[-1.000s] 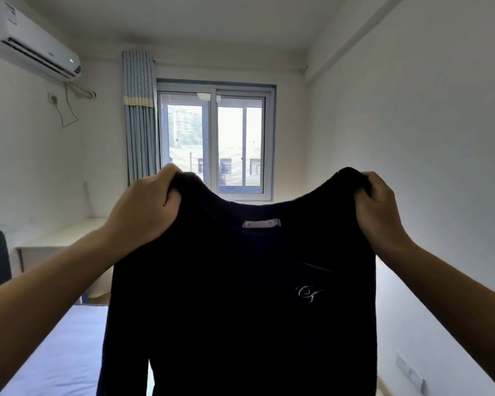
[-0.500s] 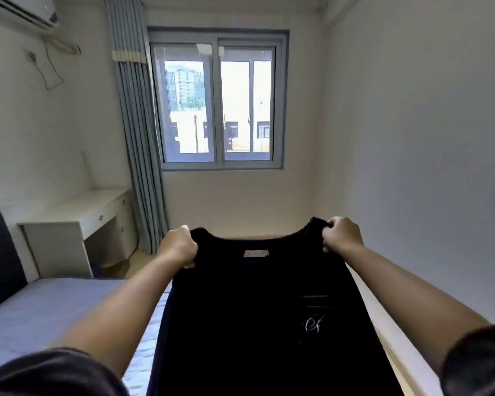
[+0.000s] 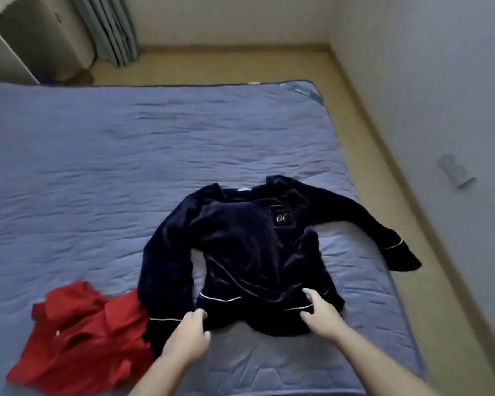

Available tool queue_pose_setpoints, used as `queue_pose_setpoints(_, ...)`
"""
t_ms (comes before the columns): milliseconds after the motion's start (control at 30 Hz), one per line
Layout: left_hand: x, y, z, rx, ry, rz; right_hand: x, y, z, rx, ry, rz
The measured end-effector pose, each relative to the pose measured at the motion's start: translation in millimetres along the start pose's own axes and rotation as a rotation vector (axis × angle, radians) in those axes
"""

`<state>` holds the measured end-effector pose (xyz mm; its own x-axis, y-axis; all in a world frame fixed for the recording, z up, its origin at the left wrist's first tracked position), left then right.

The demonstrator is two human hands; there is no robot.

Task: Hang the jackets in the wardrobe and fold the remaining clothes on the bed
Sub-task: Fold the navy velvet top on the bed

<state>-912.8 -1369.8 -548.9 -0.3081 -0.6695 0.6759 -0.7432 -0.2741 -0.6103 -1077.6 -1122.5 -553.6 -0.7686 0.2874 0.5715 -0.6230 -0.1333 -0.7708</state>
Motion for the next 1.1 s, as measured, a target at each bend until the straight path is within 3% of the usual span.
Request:
queue_pose_setpoints(133,-89.0,19.3,32.6,0.037,0.154,0.052,-66.3,37.2,-69.6,-0.061,-0.144,0.017)
queue_pose_setpoints(267,-121.3,58.3,42.2,0.048,0.356,-0.122,-77.4,74.0,-112.8,-0.071,-0.491,-0.178)
queue_pose_setpoints(433,-127.8,113.1,43.3,0.019,0.487,-0.341,-70.2,136.4,-109.5,0.102,-0.730,-0.441)
queue_pose_setpoints(533,-119.9,137.0,46.9,0.011,0.549,-0.458,-69.7,166.4,-95.5,0.177,-0.737,-0.515)
queue_pose_setpoints(667,-93.9,151.9,42.1,-0.103,0.587,-0.603,-50.9,177.2,-88.5,0.281,-0.557,-0.582)
queue_pose_setpoints(833,-65.8,107.4,32.0,-0.291,0.634,-0.491,-8.2,141.6,-113.5,0.242,-0.651,-0.507)
queue_pose_setpoints(1000,-65.3,17.2,19.3,-0.577,0.883,-0.152,30.1,64.8,-149.9,0.332,-0.729,-0.495)
queue_pose_setpoints(1100,-105.0,-21.6,22.7,-0.528,1.054,0.156,13.2,38.0,-171.0,0.346,-0.848,-0.371)
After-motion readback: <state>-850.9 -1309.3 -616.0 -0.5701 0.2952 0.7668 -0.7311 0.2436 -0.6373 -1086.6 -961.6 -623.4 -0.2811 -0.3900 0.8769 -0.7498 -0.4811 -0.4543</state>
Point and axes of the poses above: each hand's wrist, its own y-axis towards the middle knuckle, its own x-axis out of the back of the hand, z = x × y, the point moved 6 cm from there along y, towards the middle knuckle, and after that the axes turned 9 degrees about -x, right-handed, at the moved point
